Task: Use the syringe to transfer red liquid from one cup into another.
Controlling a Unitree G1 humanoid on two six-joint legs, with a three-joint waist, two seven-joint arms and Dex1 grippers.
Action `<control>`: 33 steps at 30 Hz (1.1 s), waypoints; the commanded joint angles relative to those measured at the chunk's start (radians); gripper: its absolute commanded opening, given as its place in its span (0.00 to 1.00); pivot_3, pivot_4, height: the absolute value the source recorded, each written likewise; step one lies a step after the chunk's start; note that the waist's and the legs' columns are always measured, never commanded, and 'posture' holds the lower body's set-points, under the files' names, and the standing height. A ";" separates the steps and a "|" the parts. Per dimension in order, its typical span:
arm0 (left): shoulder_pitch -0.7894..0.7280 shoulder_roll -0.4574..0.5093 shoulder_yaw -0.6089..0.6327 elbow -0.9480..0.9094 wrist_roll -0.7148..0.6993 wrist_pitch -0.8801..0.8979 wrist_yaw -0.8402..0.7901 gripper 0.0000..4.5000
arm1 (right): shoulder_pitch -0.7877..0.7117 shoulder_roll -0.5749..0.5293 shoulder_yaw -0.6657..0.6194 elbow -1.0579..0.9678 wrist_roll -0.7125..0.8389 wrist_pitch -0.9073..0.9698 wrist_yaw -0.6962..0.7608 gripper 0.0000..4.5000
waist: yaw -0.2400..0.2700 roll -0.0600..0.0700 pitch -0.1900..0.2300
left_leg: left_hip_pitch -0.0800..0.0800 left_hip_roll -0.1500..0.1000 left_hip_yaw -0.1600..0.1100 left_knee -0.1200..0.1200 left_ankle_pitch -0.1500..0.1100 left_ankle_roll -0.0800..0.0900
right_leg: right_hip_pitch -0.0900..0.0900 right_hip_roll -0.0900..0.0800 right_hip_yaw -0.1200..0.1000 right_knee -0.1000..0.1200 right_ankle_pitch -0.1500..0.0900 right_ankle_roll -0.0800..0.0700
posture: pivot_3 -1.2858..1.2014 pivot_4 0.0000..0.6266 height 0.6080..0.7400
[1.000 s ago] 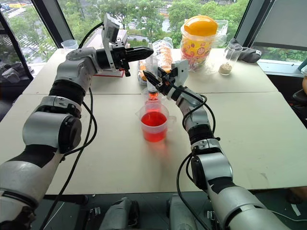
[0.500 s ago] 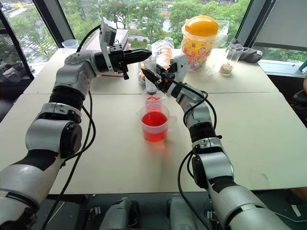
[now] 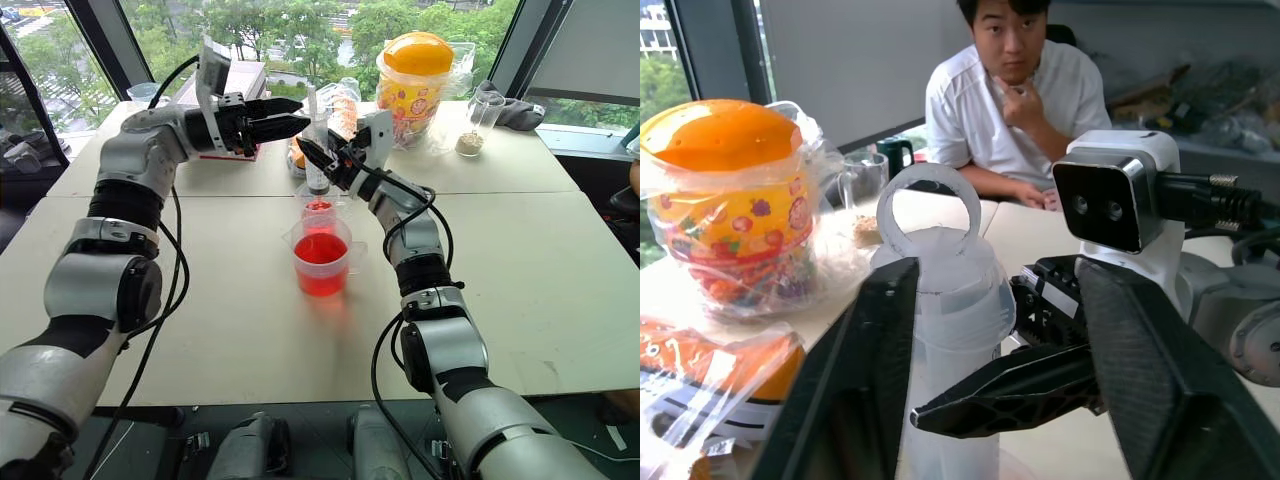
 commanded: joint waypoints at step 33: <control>0.616 0.082 -0.014 -0.807 -0.216 0.257 0.218 0.99 | 0.048 -0.566 0.078 -0.337 0.045 1.320 -0.318 0.31 | 0.002 0.000 0.000 | -0.004 0.000 0.000 0.000 0.000 0.001 | -0.005 0.000 0.001 0.000 0.000 -0.001 | 0.52 0.24 1.00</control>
